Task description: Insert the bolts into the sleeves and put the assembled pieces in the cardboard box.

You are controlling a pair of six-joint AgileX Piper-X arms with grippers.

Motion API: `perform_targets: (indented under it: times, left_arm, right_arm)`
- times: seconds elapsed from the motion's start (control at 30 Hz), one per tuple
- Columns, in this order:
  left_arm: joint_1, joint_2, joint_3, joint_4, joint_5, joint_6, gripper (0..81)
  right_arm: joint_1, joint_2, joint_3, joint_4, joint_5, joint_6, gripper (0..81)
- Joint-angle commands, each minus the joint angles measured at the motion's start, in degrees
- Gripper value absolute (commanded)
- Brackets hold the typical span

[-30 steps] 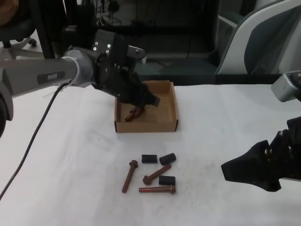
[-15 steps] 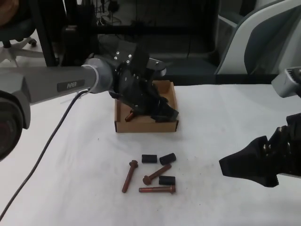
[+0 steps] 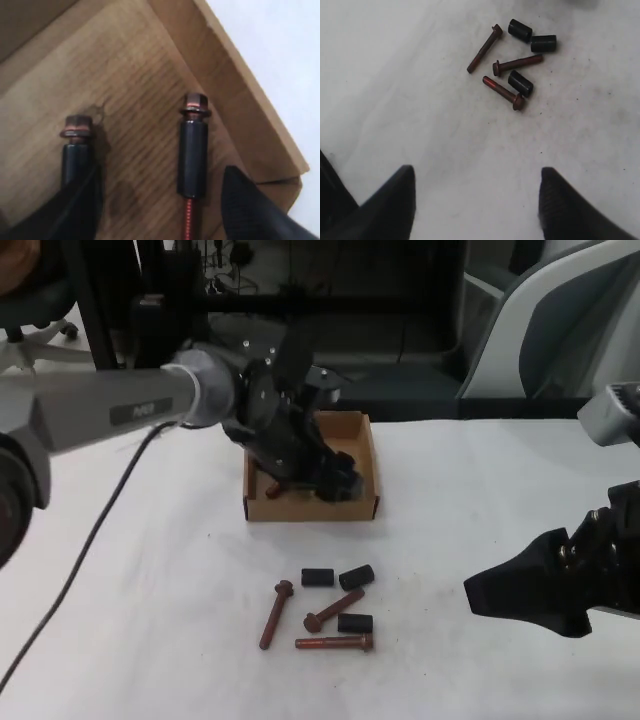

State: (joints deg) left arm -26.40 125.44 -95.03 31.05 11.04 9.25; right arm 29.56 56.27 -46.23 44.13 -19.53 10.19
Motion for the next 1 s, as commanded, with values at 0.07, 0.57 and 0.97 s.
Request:
perform_targets:
  times: [0.07, 0.57, 0.97]
  left_arm:
    - [0.3, -5.9, -0.7, 0.6, -1.6, 0.2, 68.6]
    - [1.2, -24.7, 11.4, 12.9, 5.5, 0.2, 68.3]
    - [-2.0, -60.5, 49.5, 4.6, 7.2, -4.6, 68.3]
  right_arm:
    - [-0.2, -0.5, 0.1, -0.8, -0.8, 0.2, 70.0]
    - [-0.2, -15.2, 0.6, 4.0, 10.0, 1.5, 70.0]
    - [-0.2, -25.2, 9.2, 4.1, 11.9, 4.0, 70.0]
